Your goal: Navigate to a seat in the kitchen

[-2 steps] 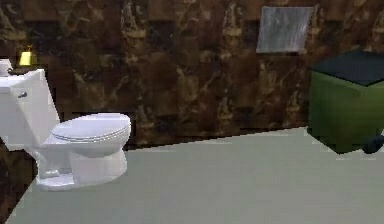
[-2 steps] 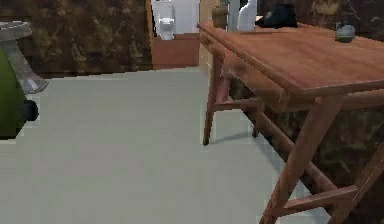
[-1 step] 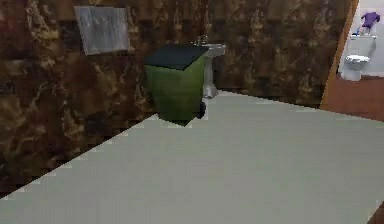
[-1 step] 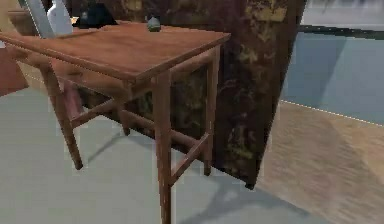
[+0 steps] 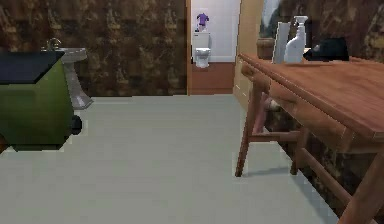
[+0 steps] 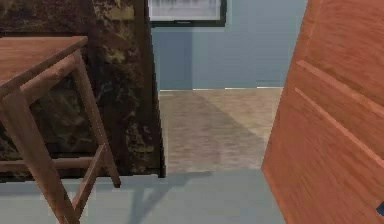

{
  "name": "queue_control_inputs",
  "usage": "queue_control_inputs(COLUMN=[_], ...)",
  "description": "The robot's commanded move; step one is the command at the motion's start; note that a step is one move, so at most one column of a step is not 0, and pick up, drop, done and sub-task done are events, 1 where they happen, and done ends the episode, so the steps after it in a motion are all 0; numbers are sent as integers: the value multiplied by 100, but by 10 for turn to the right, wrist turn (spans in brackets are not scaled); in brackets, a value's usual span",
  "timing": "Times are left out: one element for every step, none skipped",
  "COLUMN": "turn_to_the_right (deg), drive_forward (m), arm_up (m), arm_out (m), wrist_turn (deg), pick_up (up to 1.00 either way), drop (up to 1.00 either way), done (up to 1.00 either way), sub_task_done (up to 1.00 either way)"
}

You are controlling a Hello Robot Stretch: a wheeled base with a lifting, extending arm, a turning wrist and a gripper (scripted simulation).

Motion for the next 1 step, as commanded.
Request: queue_control_inputs(turn_to_the_right=[0], drive_forward=[30], arm_up=[0], arm_out=[0], wrist_turn=[0], pick_up=[0], drop=[0], done=[0], sub_task_done=[0])
